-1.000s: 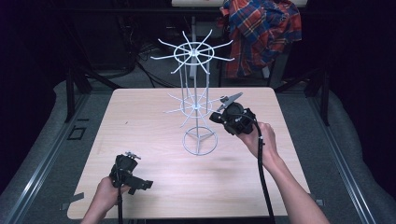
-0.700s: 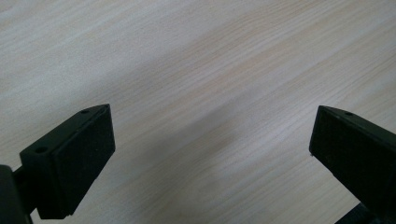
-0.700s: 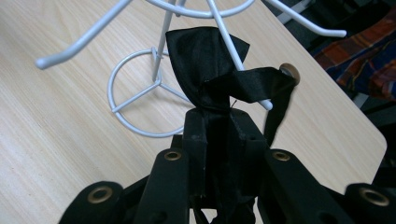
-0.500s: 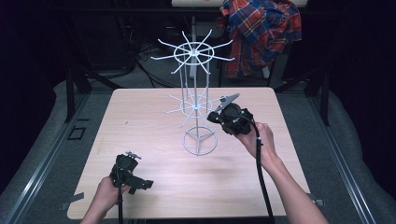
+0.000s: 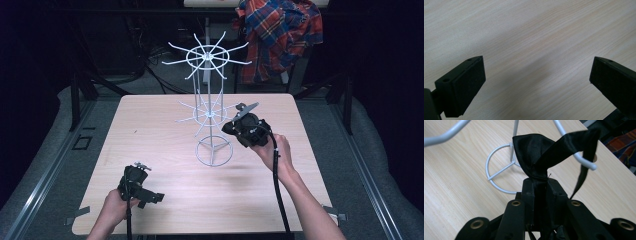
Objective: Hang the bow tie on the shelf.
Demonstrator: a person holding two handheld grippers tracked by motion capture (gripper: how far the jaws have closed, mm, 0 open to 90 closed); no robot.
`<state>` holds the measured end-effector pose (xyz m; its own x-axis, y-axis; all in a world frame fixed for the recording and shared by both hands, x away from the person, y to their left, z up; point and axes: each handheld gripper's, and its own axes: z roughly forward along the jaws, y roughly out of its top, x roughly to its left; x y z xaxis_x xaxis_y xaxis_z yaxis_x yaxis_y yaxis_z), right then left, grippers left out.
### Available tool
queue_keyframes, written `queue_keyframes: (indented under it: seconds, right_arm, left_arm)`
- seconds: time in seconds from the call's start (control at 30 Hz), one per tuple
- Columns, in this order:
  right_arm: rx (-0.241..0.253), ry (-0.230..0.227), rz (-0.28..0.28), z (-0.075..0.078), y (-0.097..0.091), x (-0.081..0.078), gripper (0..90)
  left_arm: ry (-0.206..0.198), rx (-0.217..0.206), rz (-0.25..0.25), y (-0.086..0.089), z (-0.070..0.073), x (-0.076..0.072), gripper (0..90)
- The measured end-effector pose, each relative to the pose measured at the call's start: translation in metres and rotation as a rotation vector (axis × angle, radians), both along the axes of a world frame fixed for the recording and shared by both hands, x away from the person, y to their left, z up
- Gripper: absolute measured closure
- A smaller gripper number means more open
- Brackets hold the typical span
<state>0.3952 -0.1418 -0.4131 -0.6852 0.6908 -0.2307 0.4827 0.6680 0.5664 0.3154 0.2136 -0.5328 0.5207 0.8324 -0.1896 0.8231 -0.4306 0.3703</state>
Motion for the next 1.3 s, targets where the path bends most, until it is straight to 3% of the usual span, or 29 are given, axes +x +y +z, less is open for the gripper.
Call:
queue_keyframes:
  seconds: [0.6, 0.8, 1.1, 1.3]
  right_arm:
    - [0.008, 0.072, 0.007, -0.036, -0.005, -0.002, 74.9]
    - [0.054, 0.086, 0.013, -0.035, -0.01, -0.003, 72.0]
    - [0.065, 0.091, 0.019, -0.029, -0.017, -0.009, 64.8]
    - [0.069, 0.096, 0.029, -0.022, -0.019, -0.018, 54.6]
  left_arm:
    - [0.002, 0.002, 0.003, 0.001, 0.0, 0.0, 0.4]
    - [0.004, 0.004, 0.006, 0.001, -0.001, 0.0, 0.4]
    - [0.003, 0.006, 0.007, 0.002, 0.0, -0.001, 0.3]
    - [0.0, 0.006, 0.007, 0.002, 0.0, -0.001, 0.4]
